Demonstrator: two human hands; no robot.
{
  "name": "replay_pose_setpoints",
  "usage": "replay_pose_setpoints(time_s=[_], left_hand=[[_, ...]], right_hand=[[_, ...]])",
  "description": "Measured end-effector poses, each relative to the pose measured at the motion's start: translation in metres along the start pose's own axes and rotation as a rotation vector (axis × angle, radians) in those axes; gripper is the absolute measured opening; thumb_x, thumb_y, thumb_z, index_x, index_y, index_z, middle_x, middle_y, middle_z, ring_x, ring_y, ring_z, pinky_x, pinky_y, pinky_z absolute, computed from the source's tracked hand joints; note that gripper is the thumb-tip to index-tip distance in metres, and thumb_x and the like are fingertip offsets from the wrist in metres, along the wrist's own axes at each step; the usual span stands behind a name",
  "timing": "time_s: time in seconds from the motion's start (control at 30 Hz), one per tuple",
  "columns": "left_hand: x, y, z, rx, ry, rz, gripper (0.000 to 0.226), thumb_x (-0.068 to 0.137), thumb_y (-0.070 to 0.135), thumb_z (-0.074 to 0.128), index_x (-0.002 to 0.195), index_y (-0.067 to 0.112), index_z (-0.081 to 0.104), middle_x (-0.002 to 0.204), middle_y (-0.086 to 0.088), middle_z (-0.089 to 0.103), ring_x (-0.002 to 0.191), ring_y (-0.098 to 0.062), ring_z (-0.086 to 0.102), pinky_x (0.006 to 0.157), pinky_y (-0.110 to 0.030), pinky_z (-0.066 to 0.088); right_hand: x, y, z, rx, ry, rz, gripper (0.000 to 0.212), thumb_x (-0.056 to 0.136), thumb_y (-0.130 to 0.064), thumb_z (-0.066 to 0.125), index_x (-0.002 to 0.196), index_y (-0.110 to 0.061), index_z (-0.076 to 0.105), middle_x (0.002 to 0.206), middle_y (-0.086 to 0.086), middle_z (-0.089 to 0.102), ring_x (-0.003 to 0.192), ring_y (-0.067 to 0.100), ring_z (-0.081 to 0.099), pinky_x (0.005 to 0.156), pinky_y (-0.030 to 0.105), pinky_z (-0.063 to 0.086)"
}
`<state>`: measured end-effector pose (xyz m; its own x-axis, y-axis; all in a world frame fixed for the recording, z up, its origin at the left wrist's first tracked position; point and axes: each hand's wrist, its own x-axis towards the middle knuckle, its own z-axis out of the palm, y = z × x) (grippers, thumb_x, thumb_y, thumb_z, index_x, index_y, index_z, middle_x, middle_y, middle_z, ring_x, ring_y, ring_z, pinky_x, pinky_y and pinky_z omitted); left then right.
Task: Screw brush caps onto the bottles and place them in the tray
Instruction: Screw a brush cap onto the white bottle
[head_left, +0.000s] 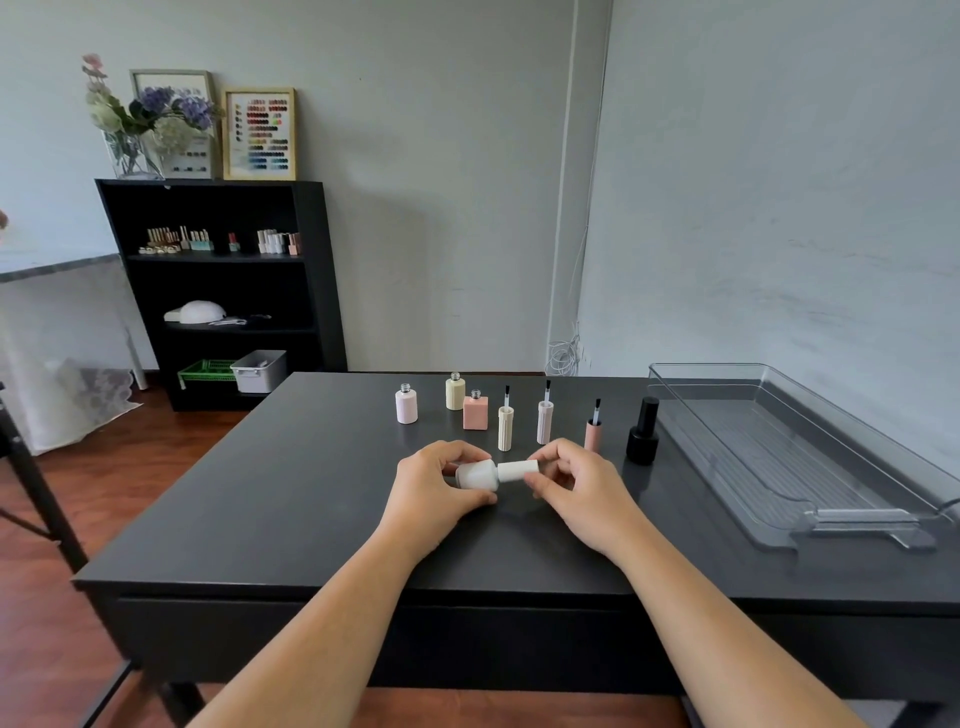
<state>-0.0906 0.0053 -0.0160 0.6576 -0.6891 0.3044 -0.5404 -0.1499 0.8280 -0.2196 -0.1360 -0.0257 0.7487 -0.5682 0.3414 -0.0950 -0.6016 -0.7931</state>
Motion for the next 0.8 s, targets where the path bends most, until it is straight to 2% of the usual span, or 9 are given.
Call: replay_pose_setpoints(time_s=[0.07,0.13,0.27,0.43,0.5,0.57,0.67,0.73,0.8], left_hand=[[-0.0002,-0.0001,0.0001,0.003,-0.002,0.003,0.035,0.06,0.015,0.086,0.084,0.034,0.07,0.08,0.017,0.064,0.069,0.003,0.058,0.065,-0.01,0.047],[-0.0003,-0.0002,-0.0002,0.004,-0.004,0.005,0.034,0.06,0.016,0.086,0.085,0.034,0.071,0.08,0.017,0.064,0.071,0.001,0.059,0.064,-0.012,0.047],[-0.0002,0.0005,-0.0002,0.004,-0.005,-0.001,0.035,0.061,0.016,0.086,0.086,0.033,0.071,0.082,0.016,0.064,0.074,-0.001,0.06,0.065,-0.013,0.046],[-0.0003,0.0013,-0.0006,0.005,-0.011,-0.002,0.036,0.06,0.015,0.086,0.085,0.035,0.07,0.083,0.017,0.064,0.073,0.002,0.059,0.063,-0.008,0.045],[-0.0003,0.001,-0.0007,0.012,-0.011,0.001,0.035,0.061,0.016,0.086,0.086,0.035,0.07,0.085,0.017,0.064,0.076,0.0,0.059,0.064,-0.009,0.045],[-0.0001,0.0008,-0.0006,0.013,-0.011,0.002,0.035,0.061,0.016,0.086,0.087,0.033,0.07,0.085,0.017,0.064,0.077,-0.002,0.06,0.066,-0.012,0.047],[0.0003,0.0006,-0.0002,0.011,-0.01,0.001,0.035,0.061,0.015,0.086,0.086,0.034,0.07,0.084,0.017,0.064,0.076,-0.001,0.06,0.065,-0.011,0.047],[0.0006,0.0002,-0.0002,0.006,-0.008,0.003,0.036,0.06,0.015,0.086,0.085,0.035,0.07,0.084,0.018,0.064,0.074,0.003,0.059,0.063,-0.006,0.045],[0.0008,-0.0003,-0.0001,0.007,-0.009,0.009,0.036,0.06,0.016,0.086,0.085,0.035,0.07,0.085,0.017,0.065,0.075,0.003,0.059,0.064,-0.006,0.045]], right_hand=[[0.0008,-0.0001,0.0002,-0.006,0.014,0.019,0.016,0.089,-0.037,0.06,0.082,-0.023,0.064,0.064,0.0,0.069,0.053,0.0,0.051,0.054,0.014,0.04],[0.0004,-0.001,0.0007,0.003,0.024,0.02,0.015,0.086,-0.041,0.061,0.084,-0.027,0.064,0.065,0.001,0.069,0.054,0.0,0.051,0.055,0.013,0.04],[-0.0011,-0.0012,-0.0004,0.012,-0.007,-0.032,0.014,0.083,-0.024,0.067,0.087,-0.035,0.059,0.071,-0.006,0.063,0.058,-0.002,0.05,0.058,0.006,0.04],[0.0014,0.0001,0.0009,-0.011,0.018,0.014,0.014,0.087,-0.04,0.062,0.08,-0.028,0.063,0.063,-0.003,0.067,0.052,-0.001,0.05,0.051,0.01,0.038],[0.0015,0.0007,0.0007,0.007,0.011,0.002,0.006,0.084,-0.038,0.065,0.086,-0.032,0.063,0.066,-0.003,0.066,0.056,-0.001,0.051,0.054,0.008,0.04],[0.0005,0.0016,0.0002,0.009,-0.011,-0.03,0.012,0.084,-0.028,0.068,0.089,-0.036,0.06,0.068,-0.007,0.062,0.058,-0.002,0.05,0.058,0.007,0.041],[0.001,0.0006,-0.0002,-0.003,-0.008,0.003,0.006,0.088,-0.032,0.062,0.083,-0.031,0.061,0.067,-0.004,0.066,0.059,0.001,0.053,0.062,0.018,0.045],[0.0009,-0.0006,0.0002,0.02,0.008,0.019,0.013,0.089,-0.04,0.058,0.082,-0.029,0.063,0.067,-0.002,0.068,0.06,0.004,0.056,0.066,0.024,0.048],[0.0009,-0.001,-0.0004,0.029,0.005,0.007,0.005,0.086,-0.038,0.062,0.088,-0.033,0.062,0.07,-0.002,0.068,0.059,-0.001,0.053,0.062,0.011,0.044]])
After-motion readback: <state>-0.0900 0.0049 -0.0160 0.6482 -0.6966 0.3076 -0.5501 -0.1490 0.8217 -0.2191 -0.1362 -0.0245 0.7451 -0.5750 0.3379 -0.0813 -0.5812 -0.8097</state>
